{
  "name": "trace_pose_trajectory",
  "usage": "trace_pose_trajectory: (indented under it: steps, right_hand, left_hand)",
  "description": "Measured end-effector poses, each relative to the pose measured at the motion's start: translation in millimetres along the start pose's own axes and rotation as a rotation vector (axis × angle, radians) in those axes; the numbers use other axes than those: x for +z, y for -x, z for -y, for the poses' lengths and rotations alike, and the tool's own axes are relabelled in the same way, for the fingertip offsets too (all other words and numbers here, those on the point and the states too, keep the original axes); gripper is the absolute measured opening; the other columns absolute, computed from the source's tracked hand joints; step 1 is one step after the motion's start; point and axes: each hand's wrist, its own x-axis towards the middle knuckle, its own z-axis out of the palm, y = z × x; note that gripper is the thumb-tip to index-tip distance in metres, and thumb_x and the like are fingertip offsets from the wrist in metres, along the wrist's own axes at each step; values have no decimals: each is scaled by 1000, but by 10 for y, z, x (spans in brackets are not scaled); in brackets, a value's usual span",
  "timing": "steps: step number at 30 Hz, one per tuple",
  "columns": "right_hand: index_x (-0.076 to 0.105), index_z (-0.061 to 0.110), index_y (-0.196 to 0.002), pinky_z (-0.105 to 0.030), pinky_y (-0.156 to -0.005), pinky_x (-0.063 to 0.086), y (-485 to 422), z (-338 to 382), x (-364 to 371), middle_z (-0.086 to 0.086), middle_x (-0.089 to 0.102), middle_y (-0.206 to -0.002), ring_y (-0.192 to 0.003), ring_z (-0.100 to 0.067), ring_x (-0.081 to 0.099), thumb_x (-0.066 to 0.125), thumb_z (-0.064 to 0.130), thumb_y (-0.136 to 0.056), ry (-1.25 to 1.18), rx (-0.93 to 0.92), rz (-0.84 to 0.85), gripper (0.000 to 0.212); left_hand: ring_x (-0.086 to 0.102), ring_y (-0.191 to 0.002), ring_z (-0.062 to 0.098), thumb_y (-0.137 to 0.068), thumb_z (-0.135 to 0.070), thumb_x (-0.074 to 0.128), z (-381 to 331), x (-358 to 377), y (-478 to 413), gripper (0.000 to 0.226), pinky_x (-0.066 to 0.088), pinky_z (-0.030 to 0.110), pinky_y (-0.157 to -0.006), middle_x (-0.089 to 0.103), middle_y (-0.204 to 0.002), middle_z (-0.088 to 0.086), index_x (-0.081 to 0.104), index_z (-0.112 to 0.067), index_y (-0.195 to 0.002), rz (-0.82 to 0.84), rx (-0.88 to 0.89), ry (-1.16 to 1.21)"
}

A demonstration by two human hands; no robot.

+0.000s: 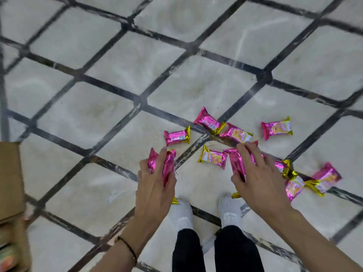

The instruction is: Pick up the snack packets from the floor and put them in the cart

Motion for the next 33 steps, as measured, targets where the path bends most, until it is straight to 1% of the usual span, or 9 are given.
trace_pose_trajectory:
  steps: [4, 8, 9, 12, 15, 19, 24, 30, 33]
  right_hand:
    - [41, 13, -148, -44, -66, 52, 149, 407, -1265, -7, 46, -149, -98, -41, 51, 64, 26, -82, 69, -92, -67, 71]
    - [40, 14, -148, -47, -79, 50, 435, 742, -2400, -7, 47, -148, -91, -37, 48, 56, 30, -88, 73, -118, -136, 65]
    - [41, 14, -147, -46, -78, 50, 520, 797, -2641, -6, 47, -147, -89, -36, 47, 53, 31, -88, 79, -119, -139, 63]
    - [44, 15, -144, -42, -65, 50, 784, 957, -3269, -4, 50, -143, -86, -33, 47, 56, 29, -87, 87, -109, -161, 60]
    - [45, 14, -144, -41, -61, 50, 1068, 1075, -3795, -6, 52, -139, -84, -33, 48, 60, 29, -86, 98, -97, -203, 62]
    - [44, 11, -144, -42, -66, 51, 1411, 1150, -4318, -9, 53, -139, -86, -36, 49, 61, 26, -85, 93, -77, -227, 64]
    - [45, 14, -143, -41, -64, 52, 1824, 1163, -4774, -7, 54, -137, -87, -35, 50, 60, 28, -83, 89, -62, -275, 63]
    - [46, 18, -142, -37, -61, 48, 2152, 918, -5058, -3, 55, -135, -87, -31, 49, 58, 30, -84, 90, -4, -285, 61]
    - [44, 18, -144, -38, -66, 48, 2271, 776, -5151, -2, 53, -138, -91, -33, 52, 58, 33, -83, 100, 35, -272, 64]
  left_hand:
    - [54, -92, 29, -98, -28, 58, -691, -732, 284, 64, 51, 42, -76, 32, -116, -3, 29, -45, -152, -31, 12, 44]
    - [56, -100, 29, -99, -21, 58, -1325, -1557, 574, 63, 44, 32, -77, 26, -118, -9, 32, -44, -152, -51, 41, 68]
    - [56, -103, 30, -98, -21, 58, -1467, -1771, 624, 63, 43, 32, -78, 26, -119, -8, 33, -42, -152, -37, 50, 41]
    - [56, -104, 33, -97, -21, 59, -1902, -2428, 767, 63, 46, 34, -81, 29, -120, -3, 34, -40, -151, -27, 40, 6]
    - [58, -95, 36, -95, -21, 59, -2273, -3019, 945, 64, 53, 42, -80, 32, -121, 3, 32, -39, -151, -70, 101, -54]
    - [57, -91, 38, -94, -21, 59, -2662, -3544, 1276, 63, 52, 44, -78, 35, -122, 8, 33, -36, -150, -130, 67, -121]
    - [55, -104, 39, -95, -25, 57, -3079, -3819, 1679, 64, 54, 55, -81, 32, -127, 7, 28, -40, -150, -158, 71, -169]
    - [56, -96, 36, -95, -27, 59, -3599, -3901, 1943, 62, 53, 46, -75, 34, -124, 8, 30, -38, -148, -191, 117, -167]
    - [57, -95, 37, -95, -26, 59, -3817, -3874, 1968, 62, 55, 48, -75, 34, -124, 7, 30, -37, -149, -189, 171, -177]
